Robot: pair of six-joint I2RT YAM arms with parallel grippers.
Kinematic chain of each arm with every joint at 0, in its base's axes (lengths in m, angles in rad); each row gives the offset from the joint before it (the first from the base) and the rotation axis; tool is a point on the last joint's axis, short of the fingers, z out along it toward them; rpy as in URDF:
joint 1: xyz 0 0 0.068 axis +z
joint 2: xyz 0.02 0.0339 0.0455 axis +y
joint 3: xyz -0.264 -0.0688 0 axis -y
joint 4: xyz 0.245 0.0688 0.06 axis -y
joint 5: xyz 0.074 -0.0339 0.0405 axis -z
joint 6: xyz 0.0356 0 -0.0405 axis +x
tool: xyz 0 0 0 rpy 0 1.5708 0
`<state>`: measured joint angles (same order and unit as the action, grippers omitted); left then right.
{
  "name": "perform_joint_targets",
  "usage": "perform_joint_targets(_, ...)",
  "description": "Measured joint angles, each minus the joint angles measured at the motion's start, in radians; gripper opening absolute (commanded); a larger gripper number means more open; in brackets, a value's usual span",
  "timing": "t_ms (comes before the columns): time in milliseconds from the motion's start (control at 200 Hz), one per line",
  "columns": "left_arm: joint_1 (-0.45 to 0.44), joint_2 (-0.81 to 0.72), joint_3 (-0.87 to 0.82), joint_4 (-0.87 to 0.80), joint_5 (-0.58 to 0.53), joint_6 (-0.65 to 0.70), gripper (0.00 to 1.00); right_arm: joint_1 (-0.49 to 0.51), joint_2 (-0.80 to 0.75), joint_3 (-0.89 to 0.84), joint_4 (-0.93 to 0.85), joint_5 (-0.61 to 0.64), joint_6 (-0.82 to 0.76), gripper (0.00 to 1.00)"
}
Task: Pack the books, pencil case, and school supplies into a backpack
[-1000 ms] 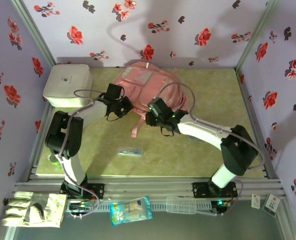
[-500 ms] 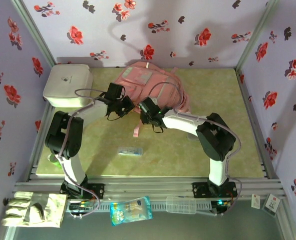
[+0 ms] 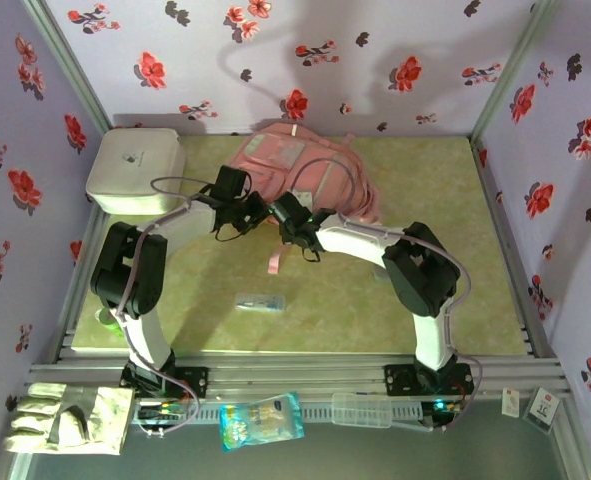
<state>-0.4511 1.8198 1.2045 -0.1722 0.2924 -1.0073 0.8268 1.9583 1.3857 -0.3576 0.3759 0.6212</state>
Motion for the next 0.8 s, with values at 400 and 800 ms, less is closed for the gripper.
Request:
perform_joint_targets(400,-0.012,0.000,0.001,0.004,0.033,0.022,0.00,-0.003,-0.077,-0.108,0.037,0.034,0.043,0.12)
perform_joint_targets(800,-0.012,0.000,0.006,0.002,0.060,0.042,0.00,-0.050,-0.125,-0.175,0.048,-0.017,0.022,0.27)
